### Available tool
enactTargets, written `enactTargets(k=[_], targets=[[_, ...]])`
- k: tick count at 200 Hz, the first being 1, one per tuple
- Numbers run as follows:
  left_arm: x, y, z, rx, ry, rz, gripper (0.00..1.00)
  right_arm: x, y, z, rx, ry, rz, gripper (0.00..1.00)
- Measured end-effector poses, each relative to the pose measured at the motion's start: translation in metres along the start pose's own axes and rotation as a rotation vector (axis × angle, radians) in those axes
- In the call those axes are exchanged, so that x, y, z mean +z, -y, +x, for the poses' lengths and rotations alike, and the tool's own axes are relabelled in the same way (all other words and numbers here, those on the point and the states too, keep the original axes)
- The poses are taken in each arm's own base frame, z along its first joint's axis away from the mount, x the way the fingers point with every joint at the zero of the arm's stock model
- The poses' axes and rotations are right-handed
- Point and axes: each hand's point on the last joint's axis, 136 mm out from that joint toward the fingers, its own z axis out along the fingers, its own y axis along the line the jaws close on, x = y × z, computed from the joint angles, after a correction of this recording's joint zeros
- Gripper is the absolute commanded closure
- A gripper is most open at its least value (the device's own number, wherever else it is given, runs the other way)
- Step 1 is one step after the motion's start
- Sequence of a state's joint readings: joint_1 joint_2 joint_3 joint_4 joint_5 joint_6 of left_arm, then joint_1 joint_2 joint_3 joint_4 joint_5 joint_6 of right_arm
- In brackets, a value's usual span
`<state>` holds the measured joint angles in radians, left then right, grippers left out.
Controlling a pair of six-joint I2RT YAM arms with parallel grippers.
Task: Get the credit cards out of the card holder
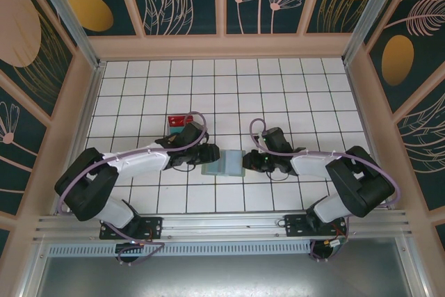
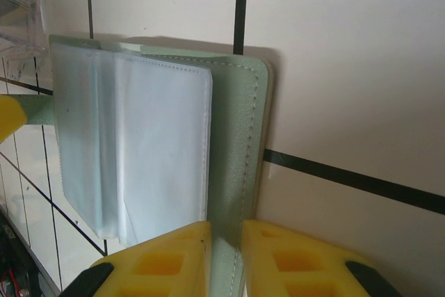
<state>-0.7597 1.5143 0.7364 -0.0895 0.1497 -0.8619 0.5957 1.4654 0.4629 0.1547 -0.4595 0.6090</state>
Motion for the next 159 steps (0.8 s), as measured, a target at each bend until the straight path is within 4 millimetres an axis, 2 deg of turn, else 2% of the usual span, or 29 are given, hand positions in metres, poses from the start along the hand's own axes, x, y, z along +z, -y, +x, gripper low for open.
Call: enactTargets(k=[80,159], targets=[[0.011,-0.009,0.008,-0.006,-0.037,-0.030,0.51,0.002,-0.001,-0.001,-0.001,-0.004,0.000,0.79],[0.017,0.003,0.014,0.030,-0.067,0.016,0.50,0.003,-0.001,-0.001,0.001,-0.008,-0.002,0.79]])
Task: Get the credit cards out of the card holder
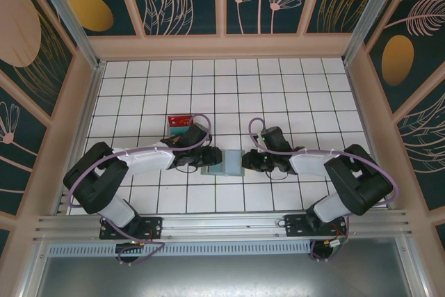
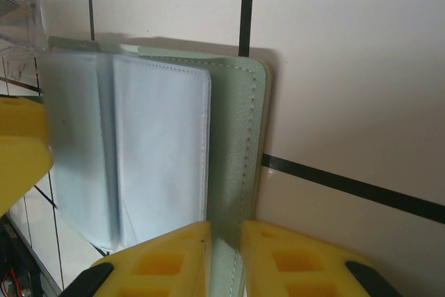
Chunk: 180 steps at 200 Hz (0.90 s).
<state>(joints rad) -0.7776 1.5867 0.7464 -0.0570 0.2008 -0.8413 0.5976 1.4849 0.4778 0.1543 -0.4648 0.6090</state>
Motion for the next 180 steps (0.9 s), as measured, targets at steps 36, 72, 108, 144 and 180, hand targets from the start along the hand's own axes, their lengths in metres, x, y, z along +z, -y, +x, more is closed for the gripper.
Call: enactTargets(k=[36,72,108,144,180], targets=[[0.002,0.006,0.004,0.015,-0.016,0.021,0.47,0.000,0.000,0.000,0.000,0.000,0.000,0.79],[0.001,0.009,0.003,0.025,-0.018,0.029,0.37,0.000,0.000,0.000,0.000,0.000,0.000,0.79],[-0.001,0.008,-0.001,0.038,-0.002,0.006,0.32,0.000,0.000,0.000,0.000,0.000,0.000,0.79],[-0.009,0.001,-0.010,0.046,0.035,-0.058,0.37,0.000,0.000,0.000,-0.001,0.000,-0.001,0.79],[-0.012,0.000,-0.015,0.056,0.051,-0.081,0.40,0.000,0.000,0.000,-0.001,-0.001,-0.001,0.79]])
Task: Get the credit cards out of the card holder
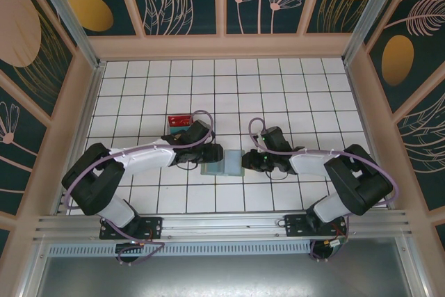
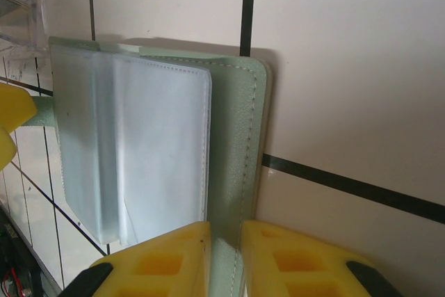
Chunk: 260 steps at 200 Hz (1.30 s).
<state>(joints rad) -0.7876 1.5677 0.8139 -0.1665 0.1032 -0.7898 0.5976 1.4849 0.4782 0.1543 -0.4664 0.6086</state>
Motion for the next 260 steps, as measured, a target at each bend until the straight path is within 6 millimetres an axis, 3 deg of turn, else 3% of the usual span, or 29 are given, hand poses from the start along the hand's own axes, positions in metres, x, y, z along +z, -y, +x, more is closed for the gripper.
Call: enactTargets(k=[101,148,195,245,260], targets=[[0.010,-0.003,0.009,-0.001,-0.047,-0.003,0.42,0.000,0.000,0.000,0.000,-0.001,-0.001,0.79],[0.014,0.007,0.010,0.002,-0.061,0.051,0.41,0.001,-0.001,0.000,0.001,-0.003,-0.001,0.79],[0.014,0.016,0.011,0.007,-0.073,0.100,0.32,0.001,-0.001,0.000,0.001,-0.003,-0.001,0.79],[0.013,0.024,0.010,0.022,-0.073,0.136,0.15,0.001,-0.002,-0.001,0.000,-0.006,-0.008,0.73],[0.011,0.026,0.010,0.024,-0.072,0.146,0.05,0.000,-0.004,-0.001,-0.001,-0.008,-0.015,0.69]])
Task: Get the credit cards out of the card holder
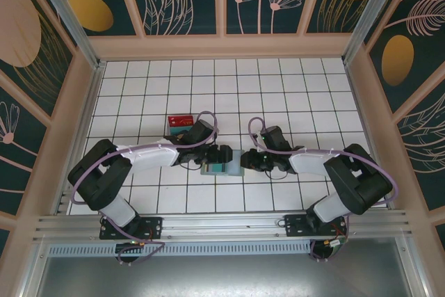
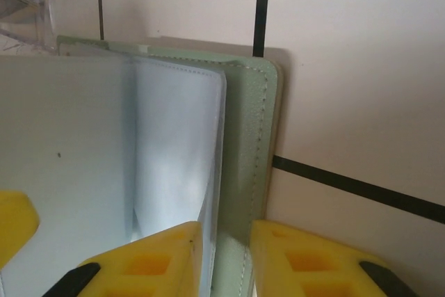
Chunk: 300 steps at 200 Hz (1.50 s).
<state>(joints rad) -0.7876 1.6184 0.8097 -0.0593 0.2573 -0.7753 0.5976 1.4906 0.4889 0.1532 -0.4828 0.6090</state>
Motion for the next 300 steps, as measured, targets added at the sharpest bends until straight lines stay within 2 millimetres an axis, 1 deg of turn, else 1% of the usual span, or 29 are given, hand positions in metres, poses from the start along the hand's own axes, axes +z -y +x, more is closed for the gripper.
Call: enactTargets(k=[18,55,85,103,121,134,151,175,190,197,209,222,238,279,300], targets=[[-0.002,0.004,-0.001,0.009,0.003,0.015,0.03,0.000,-0.001,0.000,-0.001,-0.002,-0.005,0.68],[-0.002,0.005,0.002,0.008,-0.008,0.025,0.02,0.000,-0.003,0.000,-0.001,-0.004,-0.010,0.65],[-0.003,0.004,0.001,0.011,-0.002,0.018,0.07,-0.001,-0.004,0.000,-0.002,-0.006,-0.010,0.64],[-0.006,0.000,-0.001,0.015,0.010,-0.005,0.17,-0.001,-0.004,-0.001,-0.007,-0.001,0.005,0.64],[-0.009,-0.005,-0.002,0.027,0.024,-0.035,0.23,-0.004,-0.001,-0.004,-0.017,0.016,0.041,0.64],[-0.011,-0.009,-0.002,0.035,0.029,-0.059,0.28,-0.009,0.001,-0.009,-0.024,0.038,0.066,0.64],[-0.012,-0.016,-0.001,0.039,0.030,-0.093,0.35,-0.018,-0.004,-0.018,-0.034,0.074,0.068,0.64],[-0.013,-0.027,0.000,0.055,0.032,-0.147,0.57,-0.026,-0.021,-0.031,-0.056,0.114,0.036,0.64],[-0.013,-0.030,0.000,0.056,0.033,-0.165,0.65,-0.030,-0.031,-0.038,-0.066,0.131,0.017,0.65],[-0.013,-0.031,0.000,0.058,0.032,-0.168,0.68,-0.031,-0.034,-0.040,-0.069,0.135,0.008,0.68],[-0.014,-0.031,0.000,0.063,0.032,-0.169,0.79,-0.031,-0.039,-0.041,-0.070,0.135,-0.007,0.71],[-0.014,-0.031,0.000,0.063,0.032,-0.169,0.84,-0.030,-0.044,-0.040,-0.066,0.124,-0.027,0.75],[-0.013,-0.032,0.000,0.055,0.036,-0.174,1.00,-0.024,-0.048,-0.036,-0.066,0.099,-0.046,0.77],[-0.014,-0.038,0.000,0.058,0.046,-0.199,1.00,-0.007,-0.054,-0.024,-0.073,0.029,-0.066,0.77],[-0.014,-0.044,0.001,0.057,0.048,-0.221,1.00,0.000,-0.058,-0.020,-0.082,0.005,-0.074,0.77]])
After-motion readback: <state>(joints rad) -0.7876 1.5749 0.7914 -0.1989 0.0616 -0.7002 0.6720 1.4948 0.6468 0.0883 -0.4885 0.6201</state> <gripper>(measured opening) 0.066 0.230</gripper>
